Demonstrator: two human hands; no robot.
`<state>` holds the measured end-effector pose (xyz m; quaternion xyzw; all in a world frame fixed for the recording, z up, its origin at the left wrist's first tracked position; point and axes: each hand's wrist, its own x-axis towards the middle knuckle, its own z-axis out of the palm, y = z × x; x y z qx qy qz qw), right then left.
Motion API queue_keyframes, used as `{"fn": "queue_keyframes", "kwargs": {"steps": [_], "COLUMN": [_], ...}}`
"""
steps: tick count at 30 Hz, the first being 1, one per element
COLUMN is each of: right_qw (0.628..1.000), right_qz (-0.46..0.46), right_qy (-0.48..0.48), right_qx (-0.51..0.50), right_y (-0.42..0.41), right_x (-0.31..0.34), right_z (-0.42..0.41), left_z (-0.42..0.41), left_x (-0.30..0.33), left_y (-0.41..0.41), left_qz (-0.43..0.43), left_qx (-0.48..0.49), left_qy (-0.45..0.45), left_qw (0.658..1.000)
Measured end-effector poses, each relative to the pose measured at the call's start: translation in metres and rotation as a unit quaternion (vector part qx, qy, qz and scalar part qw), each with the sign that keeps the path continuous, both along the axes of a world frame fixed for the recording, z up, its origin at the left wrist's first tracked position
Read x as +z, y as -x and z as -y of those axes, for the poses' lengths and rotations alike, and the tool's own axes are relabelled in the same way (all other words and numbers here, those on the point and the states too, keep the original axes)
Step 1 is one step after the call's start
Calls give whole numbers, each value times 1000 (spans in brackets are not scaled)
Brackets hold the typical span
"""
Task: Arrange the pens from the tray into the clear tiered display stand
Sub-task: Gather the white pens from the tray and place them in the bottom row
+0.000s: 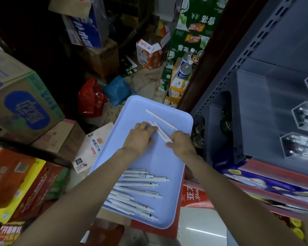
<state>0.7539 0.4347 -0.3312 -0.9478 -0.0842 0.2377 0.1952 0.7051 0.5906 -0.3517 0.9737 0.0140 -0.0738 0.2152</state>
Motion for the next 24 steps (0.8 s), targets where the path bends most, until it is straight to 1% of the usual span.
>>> {"fn": "queue_keyframes", "kwargs": {"steps": [2,3,4,6,7,10,13,14,16,18,20,22,24], "right_qw": [999,997,994,988,983,965,958,957,958,963,966,953,930], "right_qz": [-14,-20,-26,-35,-38,-54,-41,-29,0,40,101,177,225], "right_qy": [-45,-69,-92,-139,-166,-235,-272,-277,-282,-263,-239,-246,-288], "right_qx": [-26,-38,-47,-63,-73,-102,-86,-75,-55,-28,-6,-17,-49], "right_y": [5,7,10,18,22,32,42,45,50,54,56,56,51], "right_x": [2,4,6,11,14,27,50,59,81,104,130,153,172], "right_z": [0,0,0,-1,-1,-3,-2,-1,5,15,33,57,88], "left_z": [4,6,9,13,14,17,19,21,28,39,55,75,103], "left_x": [3,4,7,13,14,32,53,62,82,106,130,154,176], "left_y": [4,4,5,6,7,19,27,29,31,32,31,28,25], "left_qz": [5,-3,-24,-66,-70,-72,-51,-38,-7,32,69,108,120], "left_qx": [80,138,204,311,327,298,283,277,260,231,198,154,84], "left_qy": [131,206,281,402,443,540,584,590,586,577,566,523,467], "left_qw": [988,969,937,859,832,784,759,758,768,783,797,832,872]}}
